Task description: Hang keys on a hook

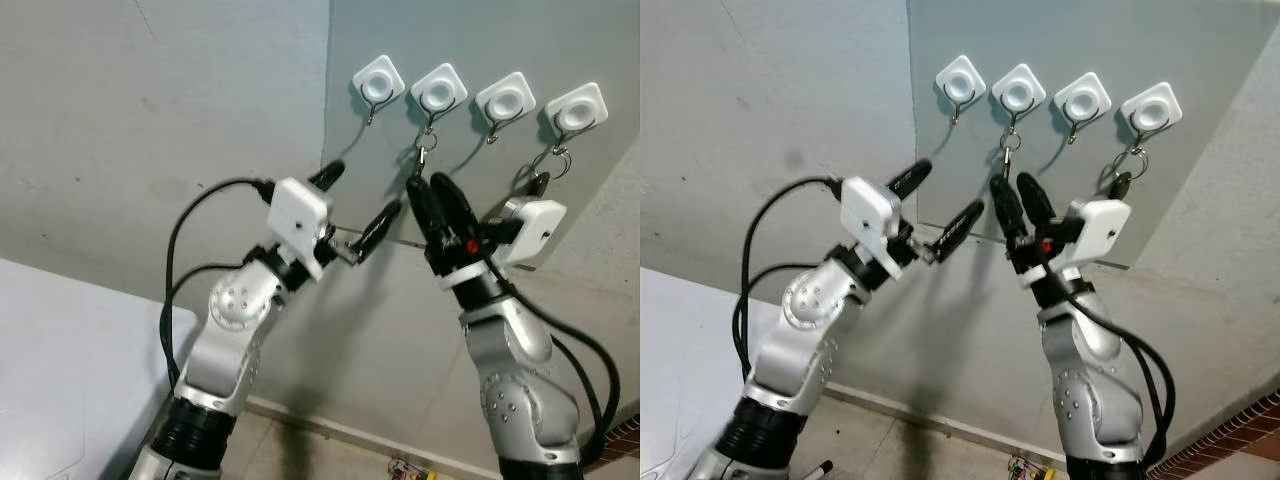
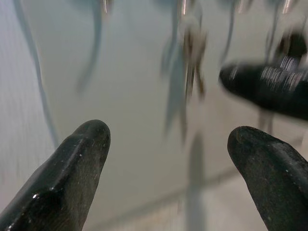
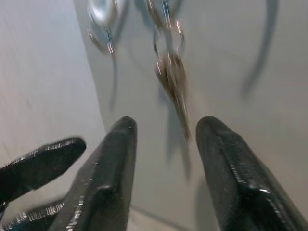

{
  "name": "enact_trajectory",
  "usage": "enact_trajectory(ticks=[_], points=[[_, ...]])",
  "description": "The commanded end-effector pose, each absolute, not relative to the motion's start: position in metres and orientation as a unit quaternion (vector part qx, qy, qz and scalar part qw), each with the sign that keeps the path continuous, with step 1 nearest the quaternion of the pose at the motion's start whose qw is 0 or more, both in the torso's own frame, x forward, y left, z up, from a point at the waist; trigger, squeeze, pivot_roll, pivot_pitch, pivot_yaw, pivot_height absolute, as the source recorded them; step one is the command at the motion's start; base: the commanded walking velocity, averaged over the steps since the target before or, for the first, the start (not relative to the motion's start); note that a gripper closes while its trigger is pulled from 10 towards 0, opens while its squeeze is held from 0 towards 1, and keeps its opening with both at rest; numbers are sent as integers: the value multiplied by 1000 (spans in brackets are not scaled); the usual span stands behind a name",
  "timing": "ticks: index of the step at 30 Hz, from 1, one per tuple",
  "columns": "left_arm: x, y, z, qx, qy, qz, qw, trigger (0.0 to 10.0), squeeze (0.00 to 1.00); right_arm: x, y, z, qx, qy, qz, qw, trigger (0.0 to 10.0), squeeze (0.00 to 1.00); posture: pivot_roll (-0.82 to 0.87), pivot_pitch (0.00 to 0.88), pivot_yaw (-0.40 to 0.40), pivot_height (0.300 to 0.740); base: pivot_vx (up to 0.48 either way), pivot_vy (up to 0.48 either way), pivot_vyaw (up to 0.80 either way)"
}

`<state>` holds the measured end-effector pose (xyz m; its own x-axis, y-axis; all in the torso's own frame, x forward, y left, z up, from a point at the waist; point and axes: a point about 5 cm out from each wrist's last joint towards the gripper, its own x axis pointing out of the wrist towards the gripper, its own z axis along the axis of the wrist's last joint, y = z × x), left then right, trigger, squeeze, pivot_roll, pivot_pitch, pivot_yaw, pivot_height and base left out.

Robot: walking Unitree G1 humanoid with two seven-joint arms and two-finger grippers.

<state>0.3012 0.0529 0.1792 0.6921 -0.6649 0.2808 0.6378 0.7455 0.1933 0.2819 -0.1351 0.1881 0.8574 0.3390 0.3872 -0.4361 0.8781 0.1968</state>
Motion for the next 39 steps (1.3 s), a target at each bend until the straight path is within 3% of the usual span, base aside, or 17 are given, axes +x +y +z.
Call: enact_trajectory(ticks=[1,15,19,24,32,39], points=[[301,53,163,60,-147,-355,921,10000,0,281,-135,174,123,-155,205,959,10000,1000,20,1,-19,740,0,0,0],[309,74,70,56,38,-302,951,10000,0,271,-157,75,92,-6,125,988,10000,1000,23,3,-20,740,0,0,0],[302,84,32,52,127,-268,953,10000,0,261,-174,26,65,88,66,992,10000,1000,14,7,-16,740,0,0,0],[291,90,11,60,176,-256,949,10000,0,248,-181,-2,53,148,44,987,10000,1000,6,8,-11,740,0,0,0],[250,117,-39,85,299,-214,926,10000,0,199,-194,-59,33,300,-7,953,10000,1000,-2,13,-2,740,0,0,0],[228,131,-56,102,345,-198,912,10000,0,169,-199,-79,25,369,-31,929,10000,1000,-1,11,-4,740,0,0,0]])
